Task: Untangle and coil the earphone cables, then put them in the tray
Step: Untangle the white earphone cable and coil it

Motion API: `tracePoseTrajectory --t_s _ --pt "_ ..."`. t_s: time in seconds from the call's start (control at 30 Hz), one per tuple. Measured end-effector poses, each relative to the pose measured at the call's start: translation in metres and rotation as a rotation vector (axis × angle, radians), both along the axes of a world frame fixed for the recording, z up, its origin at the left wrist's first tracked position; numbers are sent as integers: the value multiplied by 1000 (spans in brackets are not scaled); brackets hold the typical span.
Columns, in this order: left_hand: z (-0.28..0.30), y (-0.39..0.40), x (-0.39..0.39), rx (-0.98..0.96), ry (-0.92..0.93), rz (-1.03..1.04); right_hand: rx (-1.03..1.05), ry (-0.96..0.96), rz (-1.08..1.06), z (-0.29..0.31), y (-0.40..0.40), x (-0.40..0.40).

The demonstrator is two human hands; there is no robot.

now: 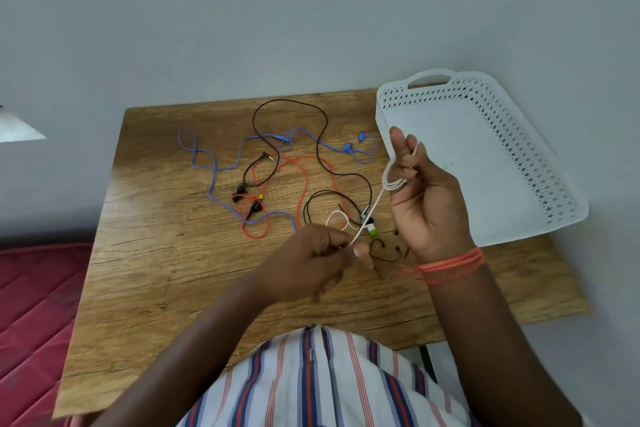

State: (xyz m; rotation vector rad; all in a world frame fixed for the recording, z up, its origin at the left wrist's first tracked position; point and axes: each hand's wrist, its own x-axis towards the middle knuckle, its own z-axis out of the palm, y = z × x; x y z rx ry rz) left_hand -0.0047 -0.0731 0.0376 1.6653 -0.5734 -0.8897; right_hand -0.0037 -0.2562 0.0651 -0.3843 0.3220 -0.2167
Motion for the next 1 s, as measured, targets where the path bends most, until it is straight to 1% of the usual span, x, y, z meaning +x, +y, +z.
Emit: tracePoseTrajectory --t_s 0.07,0.13,0.2,0.27,0.33,0.37,0.43,0.5,0.53,0.57,0.6,0.67,0.73,0.8,0.9,1.0 --pt "5 4 0 4 -12 -71 -147 25 -60 -1 0 1" --pt "12 7 2 24 -41 -94 -327 61 -85 -6 2 1" --pt "20 7 3 20 -94 -121 -436 100 -96 -13 7 0" --pt "27 4 3 41 -251 -159 -600 127 -129 -20 13 2" --pt "32 1 1 80 -411 -188 -881 155 -171 -25 19 1" --pt "33 1 2 86 -446 -186 -1012 149 -178 -26 22 0" --pt "35 3 6 87 -480 -134 -1216 99 -137 -27 28 -3" --pt "36 6 12 51 -498 -2 -1389 51 -14 -30 29 -7" --pt "37 7 16 19 -502 91 -1436 29 71 -30 28 -9" --pt "38 9 20 -7 -509 184 -1440 6 167 -29 26 -10" --pt "39 10 24 -29 -511 260 -1413 -23 267 -27 25 -11" --pt "38 13 32 -70 -500 386 -1274 -80 470 -19 24 -10" --pt "37 15 41 -88 -453 501 -1058 -106 647 -12 18 -9" --pt "38 14 49 -119 -415 555 -838 -139 750 -6 10 -5" --pt "36 8 57 -221 -293 478 -443 -247 775 3 8 3" --pt "26 -3 61 -250 -121 364 -45 -351 658 12 10 19"
